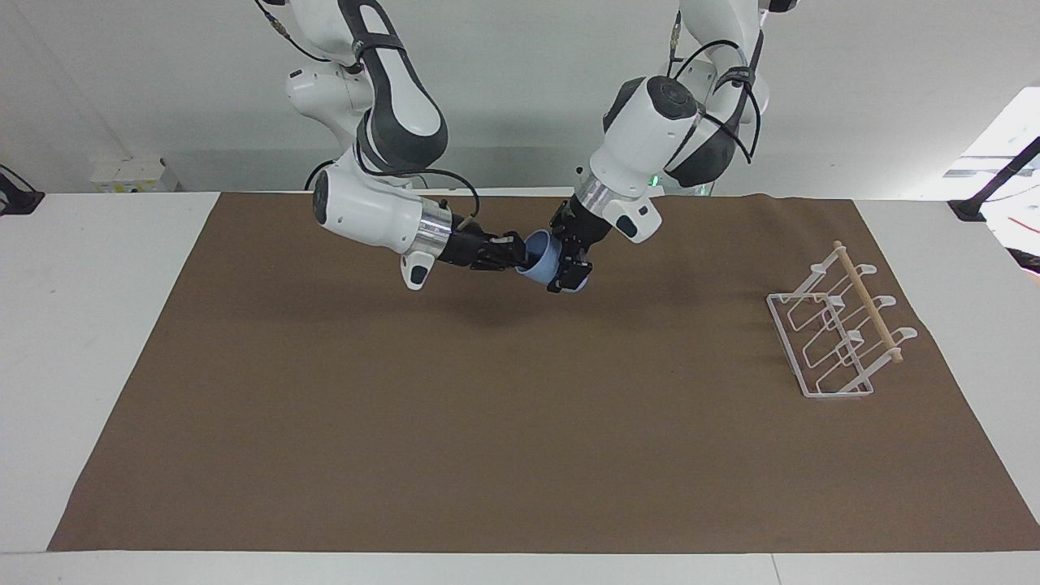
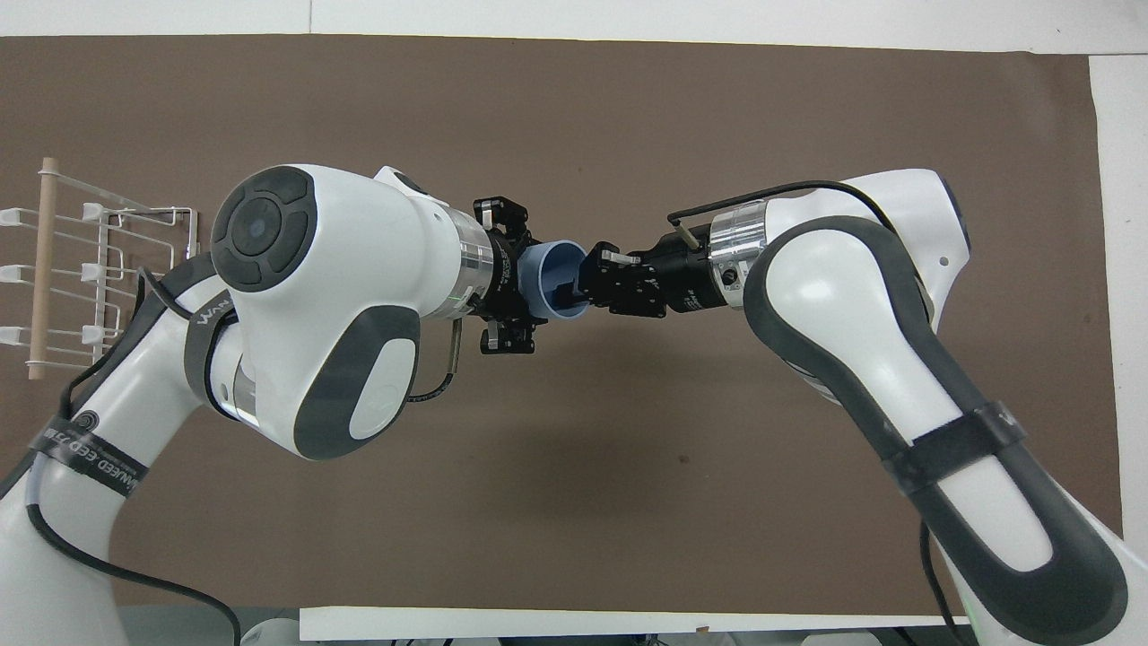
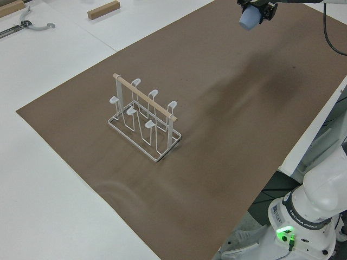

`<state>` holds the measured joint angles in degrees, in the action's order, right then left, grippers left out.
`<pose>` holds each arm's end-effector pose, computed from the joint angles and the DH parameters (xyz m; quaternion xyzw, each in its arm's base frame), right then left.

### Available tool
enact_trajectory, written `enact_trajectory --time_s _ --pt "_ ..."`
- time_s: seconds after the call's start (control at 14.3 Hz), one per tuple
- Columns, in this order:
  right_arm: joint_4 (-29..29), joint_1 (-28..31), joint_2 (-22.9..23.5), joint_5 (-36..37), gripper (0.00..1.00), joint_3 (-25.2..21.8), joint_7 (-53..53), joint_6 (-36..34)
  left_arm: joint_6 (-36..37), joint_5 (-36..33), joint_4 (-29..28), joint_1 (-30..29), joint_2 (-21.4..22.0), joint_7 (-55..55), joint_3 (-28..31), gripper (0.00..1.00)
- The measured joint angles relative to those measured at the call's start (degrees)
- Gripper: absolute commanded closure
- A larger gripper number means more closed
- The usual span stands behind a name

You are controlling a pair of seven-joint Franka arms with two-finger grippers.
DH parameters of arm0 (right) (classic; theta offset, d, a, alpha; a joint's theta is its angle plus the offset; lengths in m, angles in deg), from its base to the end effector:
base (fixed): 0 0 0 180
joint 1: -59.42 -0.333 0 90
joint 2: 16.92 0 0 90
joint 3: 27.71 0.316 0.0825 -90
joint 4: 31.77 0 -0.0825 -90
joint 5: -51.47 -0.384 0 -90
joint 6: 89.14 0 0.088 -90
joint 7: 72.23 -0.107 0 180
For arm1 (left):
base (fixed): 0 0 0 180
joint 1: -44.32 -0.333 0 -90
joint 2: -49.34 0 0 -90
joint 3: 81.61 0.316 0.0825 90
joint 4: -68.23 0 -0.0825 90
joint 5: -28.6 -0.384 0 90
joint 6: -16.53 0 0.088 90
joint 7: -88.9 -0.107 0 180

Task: Hang cup on cup holder
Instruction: 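Grasp the cup rim with the left gripper from the right gripper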

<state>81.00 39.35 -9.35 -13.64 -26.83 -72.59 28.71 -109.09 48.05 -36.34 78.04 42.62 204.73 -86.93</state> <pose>0.5388 0.2580 0.4287 -0.8754 0.1070 0.1053 0.4595 0.4747 -0.3975 0.4951 0.7152 0.6706 -0.1234 0.1533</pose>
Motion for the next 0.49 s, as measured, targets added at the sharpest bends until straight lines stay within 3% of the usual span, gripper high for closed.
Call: enact_trajectory --time_s 0.21,0.28,0.35,0.49 --pt "-0.02 -0.01 0.00 -0.02 0.99 0.01 -0.02 0.03 0.00 0.00 0.03 0.00 0.00 -0.25 0.02 1.00" --pt "-0.08 -0.04 0.00 -0.09 0.84 0.02 -0.04 0.16 0.00 0.00 0.09 -0.01 0.01 -0.50 0.08 1.00" --pt "-0.17 -0.06 0.00 -0.18 0.05 0.05 -0.07 0.30 0.05 0.00 0.21 -0.02 0.02 -0.78 0.16 1.00" --pt "-0.29 -0.24 -0.04 -0.21 0.00 0.16 -0.07 0.26 0.94 -0.41 0.83 -0.36 0.02 -2.59 0.48 1.00"
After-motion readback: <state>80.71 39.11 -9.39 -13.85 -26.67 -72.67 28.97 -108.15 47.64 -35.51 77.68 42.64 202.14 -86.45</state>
